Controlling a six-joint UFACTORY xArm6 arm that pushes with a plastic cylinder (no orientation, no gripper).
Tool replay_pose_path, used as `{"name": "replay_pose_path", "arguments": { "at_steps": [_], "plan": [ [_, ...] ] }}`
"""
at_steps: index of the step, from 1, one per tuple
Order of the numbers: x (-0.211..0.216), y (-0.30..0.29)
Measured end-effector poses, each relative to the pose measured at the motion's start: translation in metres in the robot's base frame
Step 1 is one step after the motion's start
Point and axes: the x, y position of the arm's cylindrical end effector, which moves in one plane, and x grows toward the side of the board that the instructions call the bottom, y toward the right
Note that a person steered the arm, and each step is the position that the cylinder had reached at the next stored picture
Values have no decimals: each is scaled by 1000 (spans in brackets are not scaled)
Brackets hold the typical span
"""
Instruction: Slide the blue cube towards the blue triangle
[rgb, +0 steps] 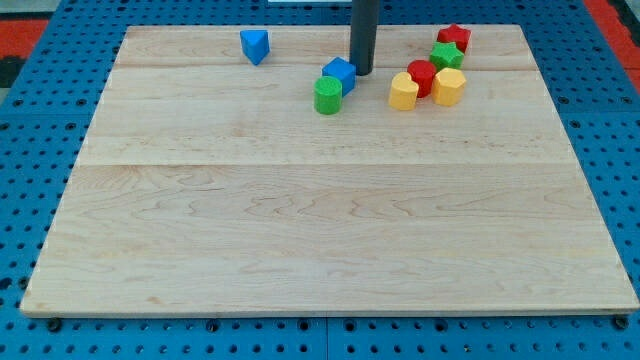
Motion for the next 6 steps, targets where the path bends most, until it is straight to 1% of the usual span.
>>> {"name": "replay_pose_path", "arguments": {
  "at_steps": [1,2,3,4,5,6],
  "plan": [
    [28,5],
    [19,-70],
    [-1,-135],
    [4,-110],
    [29,-35],
    [0,-14]
  ]
}}
